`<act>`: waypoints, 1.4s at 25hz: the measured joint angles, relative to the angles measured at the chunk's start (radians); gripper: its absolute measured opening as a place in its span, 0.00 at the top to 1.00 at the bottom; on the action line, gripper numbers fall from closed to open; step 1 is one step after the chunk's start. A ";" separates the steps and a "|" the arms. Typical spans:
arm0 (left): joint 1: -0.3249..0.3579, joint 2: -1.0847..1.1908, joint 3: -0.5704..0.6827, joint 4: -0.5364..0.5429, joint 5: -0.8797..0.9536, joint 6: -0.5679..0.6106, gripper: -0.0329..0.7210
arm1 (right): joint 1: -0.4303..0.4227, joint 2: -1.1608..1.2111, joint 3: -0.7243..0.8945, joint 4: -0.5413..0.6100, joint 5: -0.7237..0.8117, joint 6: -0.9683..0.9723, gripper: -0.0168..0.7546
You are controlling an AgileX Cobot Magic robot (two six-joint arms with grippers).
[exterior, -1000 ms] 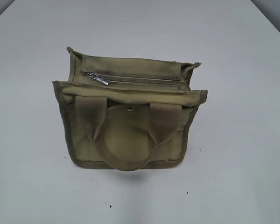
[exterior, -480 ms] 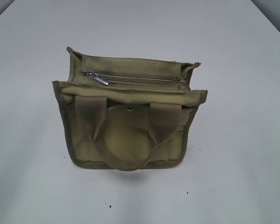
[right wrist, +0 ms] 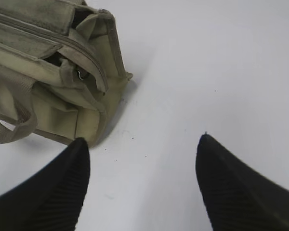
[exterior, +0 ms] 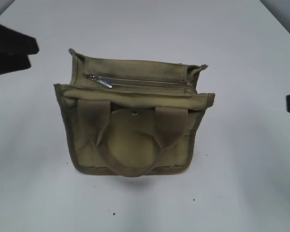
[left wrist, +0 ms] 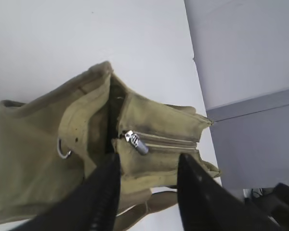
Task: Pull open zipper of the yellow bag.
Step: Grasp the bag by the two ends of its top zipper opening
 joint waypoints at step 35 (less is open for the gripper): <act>-0.115 0.504 -0.396 0.165 0.139 -0.009 0.54 | 0.470 0.880 -0.697 0.002 -0.022 -0.349 0.28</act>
